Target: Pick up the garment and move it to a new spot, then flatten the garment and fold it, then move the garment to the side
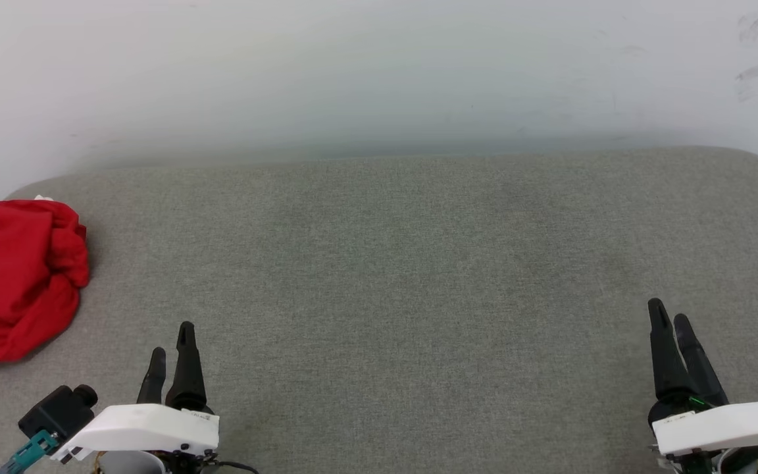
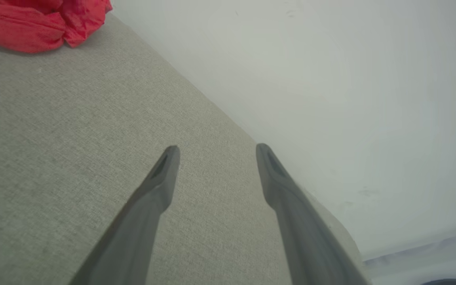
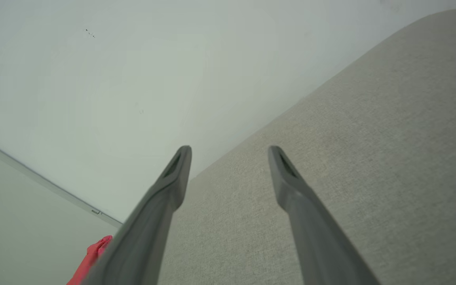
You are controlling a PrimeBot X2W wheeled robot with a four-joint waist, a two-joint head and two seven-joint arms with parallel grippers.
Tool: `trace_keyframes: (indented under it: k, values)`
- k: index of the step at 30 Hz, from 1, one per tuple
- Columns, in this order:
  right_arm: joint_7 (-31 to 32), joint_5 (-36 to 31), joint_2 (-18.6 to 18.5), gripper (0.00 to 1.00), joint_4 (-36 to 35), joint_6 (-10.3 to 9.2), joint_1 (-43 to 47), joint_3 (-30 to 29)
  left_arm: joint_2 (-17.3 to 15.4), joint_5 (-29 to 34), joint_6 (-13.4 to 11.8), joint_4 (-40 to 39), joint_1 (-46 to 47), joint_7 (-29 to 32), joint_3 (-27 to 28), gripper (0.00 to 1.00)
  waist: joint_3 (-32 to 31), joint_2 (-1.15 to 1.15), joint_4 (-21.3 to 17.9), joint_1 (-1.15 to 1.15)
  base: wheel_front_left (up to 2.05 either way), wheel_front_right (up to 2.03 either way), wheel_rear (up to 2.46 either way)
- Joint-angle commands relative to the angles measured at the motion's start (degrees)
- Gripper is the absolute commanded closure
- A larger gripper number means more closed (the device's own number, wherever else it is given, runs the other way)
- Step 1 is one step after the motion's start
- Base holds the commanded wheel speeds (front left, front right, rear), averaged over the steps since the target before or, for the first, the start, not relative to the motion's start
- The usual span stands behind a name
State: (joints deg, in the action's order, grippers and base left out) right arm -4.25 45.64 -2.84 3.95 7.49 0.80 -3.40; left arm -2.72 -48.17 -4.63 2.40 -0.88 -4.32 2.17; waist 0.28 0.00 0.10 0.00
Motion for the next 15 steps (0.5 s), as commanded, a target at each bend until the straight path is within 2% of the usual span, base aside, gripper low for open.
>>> trace_keyframes:
  k: [1,15]
  values:
    - [-0.55,-1.58,-0.10,0.00,-1.05,0.00,0.00,0.12,-0.16,1.44,-0.39,-1.21,0.48,-0.54,-0.16,0.00,0.00,0.00,0.01,0.00,0.00,0.00,0.00]
    - [-2.98,-12.32,-0.09,0.00,-2.18,0.00,1.64,0.67,-0.17,13.17,-0.66,-2.18,-1.23,-2.97,-1.77,0.00,-0.09,0.00,0.07,0.00,0.00,0.00,0.00]
